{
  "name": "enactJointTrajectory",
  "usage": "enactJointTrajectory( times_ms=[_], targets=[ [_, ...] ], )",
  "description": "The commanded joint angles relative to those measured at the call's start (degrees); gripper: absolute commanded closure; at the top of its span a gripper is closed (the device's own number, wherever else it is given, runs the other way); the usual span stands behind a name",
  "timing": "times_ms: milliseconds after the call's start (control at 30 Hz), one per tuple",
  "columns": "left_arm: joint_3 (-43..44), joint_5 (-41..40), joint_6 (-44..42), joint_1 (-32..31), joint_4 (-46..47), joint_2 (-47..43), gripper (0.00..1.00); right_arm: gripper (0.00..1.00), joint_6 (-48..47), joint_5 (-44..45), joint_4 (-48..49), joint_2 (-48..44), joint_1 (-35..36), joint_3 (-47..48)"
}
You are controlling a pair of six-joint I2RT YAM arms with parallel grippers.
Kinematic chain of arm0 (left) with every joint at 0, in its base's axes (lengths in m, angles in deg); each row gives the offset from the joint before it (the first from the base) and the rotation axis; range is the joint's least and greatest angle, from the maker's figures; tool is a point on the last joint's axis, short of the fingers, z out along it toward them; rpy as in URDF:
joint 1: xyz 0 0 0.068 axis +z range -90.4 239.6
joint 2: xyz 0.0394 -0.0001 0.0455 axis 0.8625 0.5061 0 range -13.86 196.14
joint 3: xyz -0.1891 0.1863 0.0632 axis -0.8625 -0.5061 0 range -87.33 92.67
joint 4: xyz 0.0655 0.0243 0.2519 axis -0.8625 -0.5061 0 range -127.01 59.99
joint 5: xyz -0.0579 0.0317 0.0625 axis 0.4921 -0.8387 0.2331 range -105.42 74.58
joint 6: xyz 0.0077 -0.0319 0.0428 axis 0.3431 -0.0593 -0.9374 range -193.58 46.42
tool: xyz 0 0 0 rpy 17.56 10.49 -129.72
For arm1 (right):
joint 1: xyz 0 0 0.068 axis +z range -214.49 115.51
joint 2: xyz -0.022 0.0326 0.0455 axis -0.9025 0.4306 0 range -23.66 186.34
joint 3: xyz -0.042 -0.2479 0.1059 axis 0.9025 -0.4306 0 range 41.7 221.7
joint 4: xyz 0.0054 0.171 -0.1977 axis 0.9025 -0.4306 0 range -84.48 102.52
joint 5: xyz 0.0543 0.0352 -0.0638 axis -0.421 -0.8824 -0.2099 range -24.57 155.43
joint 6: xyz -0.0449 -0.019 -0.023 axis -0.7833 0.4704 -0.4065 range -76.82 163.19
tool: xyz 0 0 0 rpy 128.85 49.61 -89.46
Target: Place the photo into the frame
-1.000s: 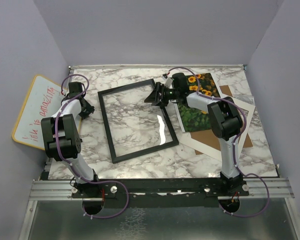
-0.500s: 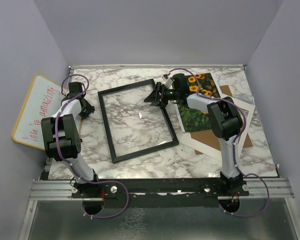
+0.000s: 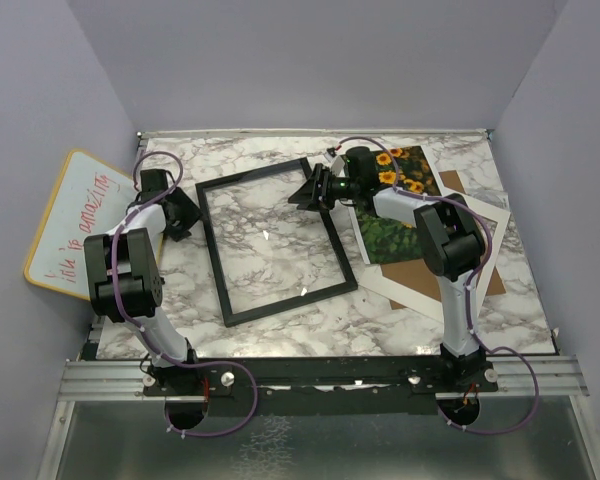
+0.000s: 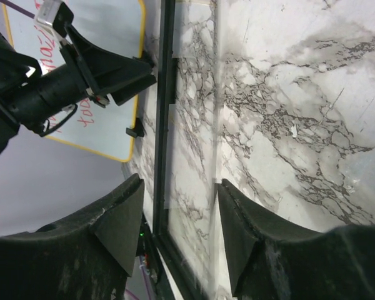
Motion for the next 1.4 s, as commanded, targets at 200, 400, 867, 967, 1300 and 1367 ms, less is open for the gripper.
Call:
enactJointTrajectory(
  times_ms=[200,400,867,967,1300,1367],
  targets=[
    [-3.1,5.9,-0.9,-1.7,2.2,0.9,0.46,0.45,-0.4,-1.7,-0.7,1.8,0.4,0.8],
    [-3.0,3.7,-0.8,-1.7,1.5,1.4,0.52,0.31,-4.8,3.3,-10.5,0.6,0.6,3.4],
    [-2.0,4.0,-1.1,-1.7,1.4,1.2,0.52,0.27,-14.1,13.9,-31.6,1.2,1.4,11.5],
    [-1.9,4.0,-1.1,-1.7,1.4,1.0,0.51,0.26,-15.6,15.7,-34.1,1.3,1.7,12.6],
    [-1.2,3.3,-1.3,-1.7,0.9,0.2,0.45,0.26,-20.3,23.0,-44.3,3.2,2.4,19.4],
    [-1.1,2.9,-1.3,-1.7,0.6,0.0,0.45,0.26,-20.9,24.8,-45.9,3.6,2.5,20.5]
  ],
)
